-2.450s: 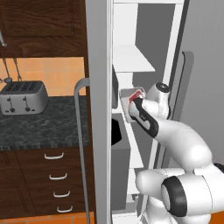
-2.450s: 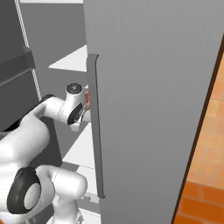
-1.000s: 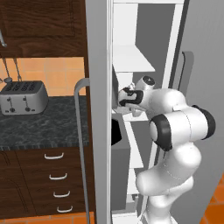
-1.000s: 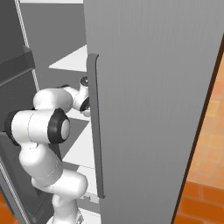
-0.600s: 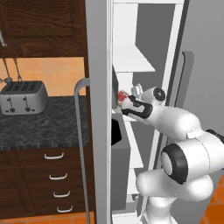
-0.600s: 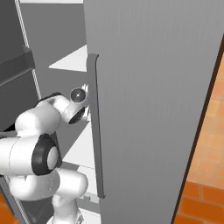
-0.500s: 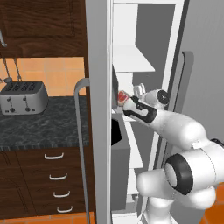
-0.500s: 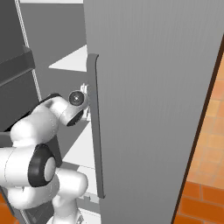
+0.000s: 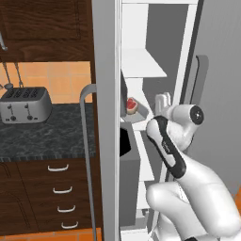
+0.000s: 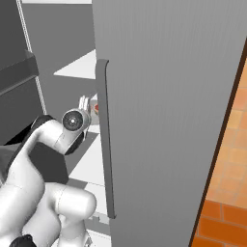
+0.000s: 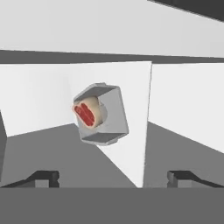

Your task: Take the meat container that has the steak and place it on the second highest rack of the freezer. Then take the vegetable container that has the corn and bell pepper and place it on the highest rack of the freezer.

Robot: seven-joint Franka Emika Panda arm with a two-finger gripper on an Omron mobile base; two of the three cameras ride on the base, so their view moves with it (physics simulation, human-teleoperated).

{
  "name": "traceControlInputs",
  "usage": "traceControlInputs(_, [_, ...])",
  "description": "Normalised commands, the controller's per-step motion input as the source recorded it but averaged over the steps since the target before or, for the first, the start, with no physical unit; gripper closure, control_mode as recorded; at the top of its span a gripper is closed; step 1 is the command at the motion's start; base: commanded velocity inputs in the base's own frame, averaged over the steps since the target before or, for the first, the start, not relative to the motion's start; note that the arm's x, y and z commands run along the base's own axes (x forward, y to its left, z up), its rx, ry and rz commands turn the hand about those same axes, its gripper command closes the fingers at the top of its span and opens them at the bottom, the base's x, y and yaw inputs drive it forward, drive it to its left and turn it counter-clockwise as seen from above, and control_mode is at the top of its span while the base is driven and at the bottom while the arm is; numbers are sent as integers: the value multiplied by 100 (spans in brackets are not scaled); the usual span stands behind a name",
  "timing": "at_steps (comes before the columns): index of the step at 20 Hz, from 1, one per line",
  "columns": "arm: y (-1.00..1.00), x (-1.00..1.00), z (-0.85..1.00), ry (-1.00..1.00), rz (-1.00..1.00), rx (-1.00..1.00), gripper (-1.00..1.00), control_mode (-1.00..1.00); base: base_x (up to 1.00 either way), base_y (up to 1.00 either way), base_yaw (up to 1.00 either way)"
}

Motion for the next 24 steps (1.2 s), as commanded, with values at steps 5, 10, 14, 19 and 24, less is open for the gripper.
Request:
traceControlInputs(5, [0, -88, 100, 7, 0, 11, -100, -100, 0, 0, 0])
traceControlInputs(10, [0, -100, 34, 21, 0, 0, -100, -100, 0, 0, 0])
traceControlInputs(14, [6, -93, 0, 26, 9, 3, -100, -100, 0, 0, 0])
traceControlInputs(19, [43, -62, 0, 20, 30, 7, -100, -100, 0, 0, 0])
traceControlInputs(24, [64, 2, -1, 33, 38, 10, -100, -100, 0, 0, 0])
